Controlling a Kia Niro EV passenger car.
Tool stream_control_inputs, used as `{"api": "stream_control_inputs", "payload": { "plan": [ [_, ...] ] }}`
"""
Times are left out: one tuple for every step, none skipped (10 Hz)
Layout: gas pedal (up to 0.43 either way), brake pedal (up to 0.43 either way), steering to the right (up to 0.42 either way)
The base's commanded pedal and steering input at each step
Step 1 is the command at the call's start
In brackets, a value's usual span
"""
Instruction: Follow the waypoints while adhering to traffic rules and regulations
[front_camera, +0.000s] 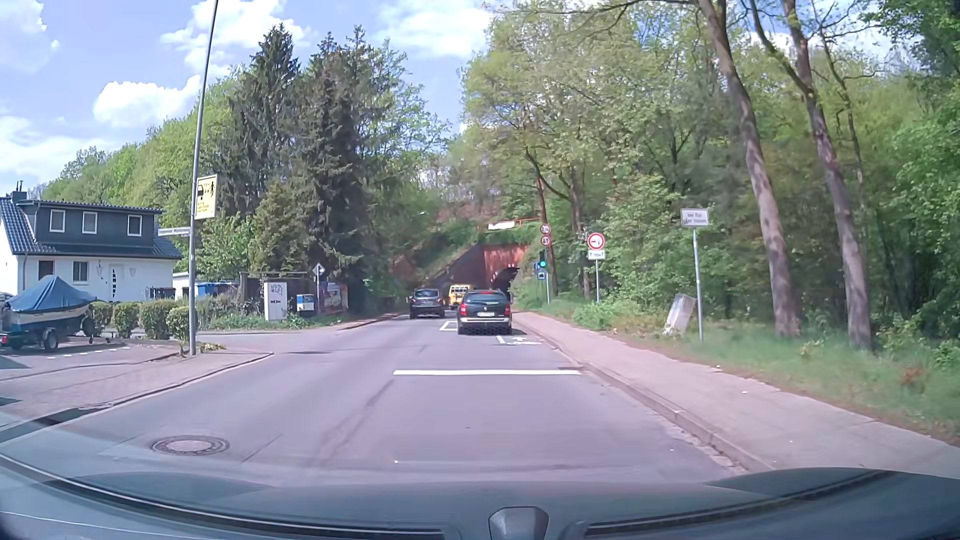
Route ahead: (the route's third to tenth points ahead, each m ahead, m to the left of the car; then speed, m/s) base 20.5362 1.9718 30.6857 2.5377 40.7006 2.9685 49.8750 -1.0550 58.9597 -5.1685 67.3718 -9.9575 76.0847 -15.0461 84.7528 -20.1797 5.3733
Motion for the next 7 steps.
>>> {"api": "stream_control_inputs", "payload": {
  "plan": [
    [0.130,0.000,-0.009],
    [0.130,0.000,-0.008],
    [0.130,0.000,-0.006],
    [0.130,0.000,-0.006],
    [0.130,0.000,-0.007],
    [0.130,0.000,-0.009],
    [0.130,0.000,-0.012]
  ]
}}
